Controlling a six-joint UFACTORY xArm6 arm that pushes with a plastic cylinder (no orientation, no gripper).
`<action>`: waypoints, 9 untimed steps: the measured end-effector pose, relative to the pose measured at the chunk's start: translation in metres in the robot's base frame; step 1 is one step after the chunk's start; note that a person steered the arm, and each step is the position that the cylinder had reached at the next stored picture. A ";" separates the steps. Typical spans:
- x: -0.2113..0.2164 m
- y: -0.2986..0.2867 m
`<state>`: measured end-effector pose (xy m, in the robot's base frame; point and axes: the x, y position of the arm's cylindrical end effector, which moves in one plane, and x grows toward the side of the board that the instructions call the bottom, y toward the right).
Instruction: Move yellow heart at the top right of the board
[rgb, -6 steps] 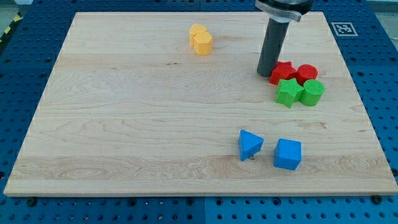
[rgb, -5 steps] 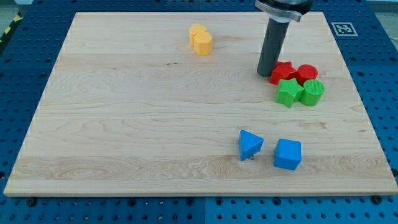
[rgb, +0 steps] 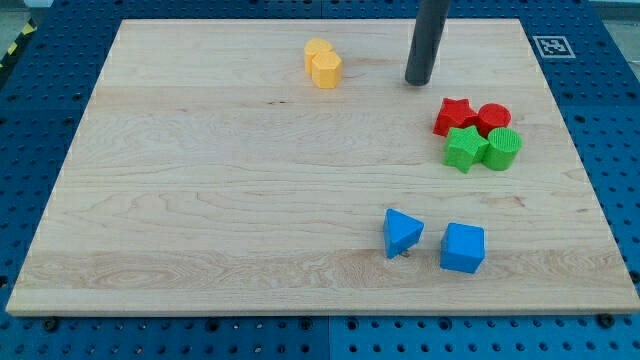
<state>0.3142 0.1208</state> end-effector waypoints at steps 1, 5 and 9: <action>-0.014 -0.031; -0.001 -0.200; -0.021 -0.133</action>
<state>0.2935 -0.0124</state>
